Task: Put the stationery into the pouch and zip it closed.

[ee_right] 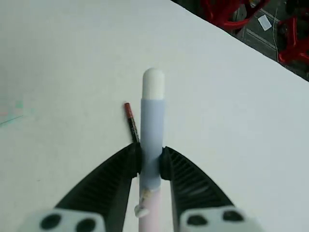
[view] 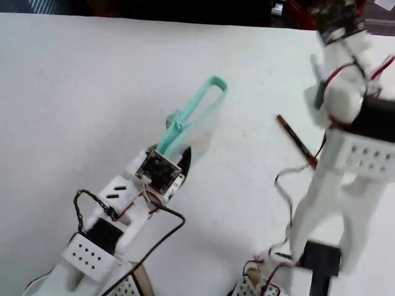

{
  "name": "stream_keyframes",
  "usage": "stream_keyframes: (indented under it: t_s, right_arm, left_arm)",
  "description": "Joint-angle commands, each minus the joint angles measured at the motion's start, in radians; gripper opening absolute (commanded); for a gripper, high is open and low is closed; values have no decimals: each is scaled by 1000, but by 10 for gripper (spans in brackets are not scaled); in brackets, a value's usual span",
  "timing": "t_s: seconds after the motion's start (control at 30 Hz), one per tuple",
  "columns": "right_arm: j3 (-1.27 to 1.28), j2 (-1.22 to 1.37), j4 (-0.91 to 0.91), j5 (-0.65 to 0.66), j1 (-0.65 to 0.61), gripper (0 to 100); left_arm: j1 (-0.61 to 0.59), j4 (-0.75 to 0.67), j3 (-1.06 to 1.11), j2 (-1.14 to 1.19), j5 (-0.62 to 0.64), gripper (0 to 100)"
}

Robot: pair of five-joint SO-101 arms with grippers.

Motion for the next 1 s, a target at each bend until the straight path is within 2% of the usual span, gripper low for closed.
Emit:
stream_keyframes:
  t_s: [0.0, 0.17, 0.3, 0.4, 0.57, 0.7, 0.77, 0.97]
  right_arm:
    - [140, -257, -21, -38, -142, 19]
    - [155, -506, -206, -264, -317, 19]
    - [232, -573, -369, -327, -483, 19]
    - [327, -573, -541, -400, -559, 19]
    - [535, -572, -937, -548, -582, 19]
    - [775, -572, -1234, -563, -576, 19]
    - [867, -572, -1316, -563, -576, 19]
    - [974, -573, -1346, -563, -576, 19]
  left_arm:
    - [-19, -20, 0, -13, 5, 103]
    - [-19, -20, 0, -15, 5, 103]
    - [-19, -20, 0, -15, 5, 103]
    - [-18, -20, 0, -15, 5, 103]
    - [-19, -20, 0, -15, 5, 103]
    - [-21, -20, 0, -13, 5, 103]
    - [-21, -20, 0, -13, 5, 103]
    - [-21, -89, 26, -10, 2, 103]
